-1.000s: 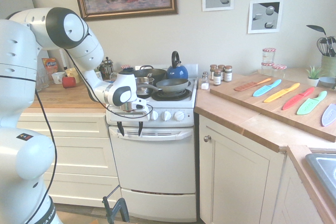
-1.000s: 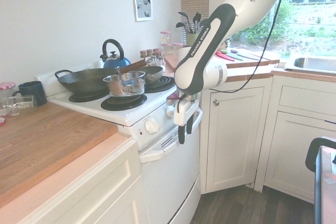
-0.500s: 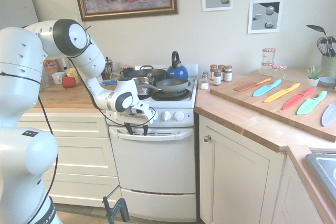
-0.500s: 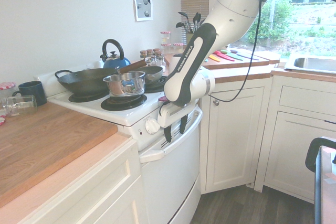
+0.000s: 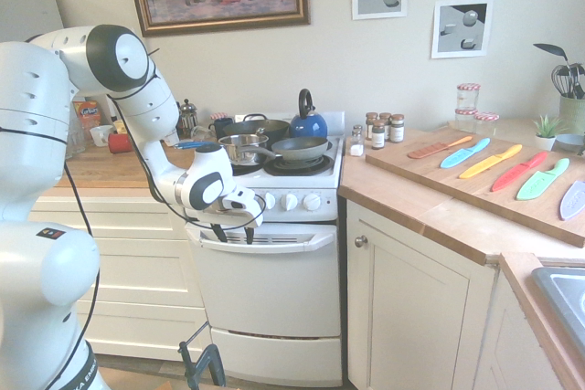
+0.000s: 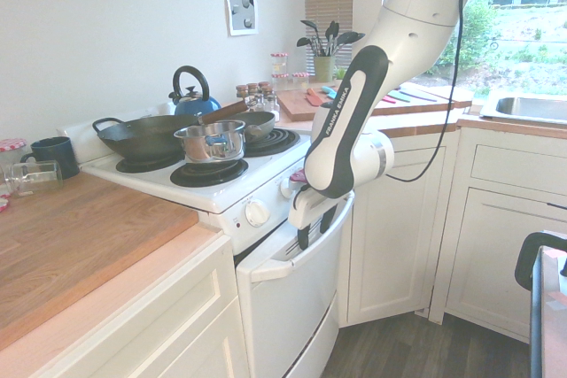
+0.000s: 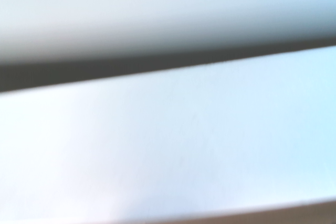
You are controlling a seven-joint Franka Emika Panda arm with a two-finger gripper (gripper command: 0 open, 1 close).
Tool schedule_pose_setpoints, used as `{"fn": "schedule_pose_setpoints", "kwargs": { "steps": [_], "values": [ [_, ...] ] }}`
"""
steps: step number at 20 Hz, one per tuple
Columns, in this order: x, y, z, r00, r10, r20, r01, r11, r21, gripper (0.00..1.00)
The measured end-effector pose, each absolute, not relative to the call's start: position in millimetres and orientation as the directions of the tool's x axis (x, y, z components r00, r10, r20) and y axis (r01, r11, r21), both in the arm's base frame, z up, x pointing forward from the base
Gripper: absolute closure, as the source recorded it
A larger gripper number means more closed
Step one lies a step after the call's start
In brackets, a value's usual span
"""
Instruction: Open the oven
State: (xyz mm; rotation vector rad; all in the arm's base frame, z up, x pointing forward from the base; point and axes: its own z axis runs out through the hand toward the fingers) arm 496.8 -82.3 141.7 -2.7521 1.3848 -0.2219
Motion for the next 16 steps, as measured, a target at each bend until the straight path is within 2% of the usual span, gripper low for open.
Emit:
{"fn": "schedule_pose_setpoints", "kwargs": {
  "steps": [4,9,13,16],
  "values": [
    [431,-86,119,0.566,-0.822,0.062,-0.818,-0.57,-0.083,0.0],
    [393,-88,118,0.557,-0.83,0.007,-0.827,-0.556,-0.082,0.0],
    [356,-103,125,0.596,-0.798,-0.084,-0.802,-0.596,-0.029,0.0],
    [361,-120,165,0.655,-0.746,-0.121,-0.752,-0.659,-0.009,0.0]
  ]
}}
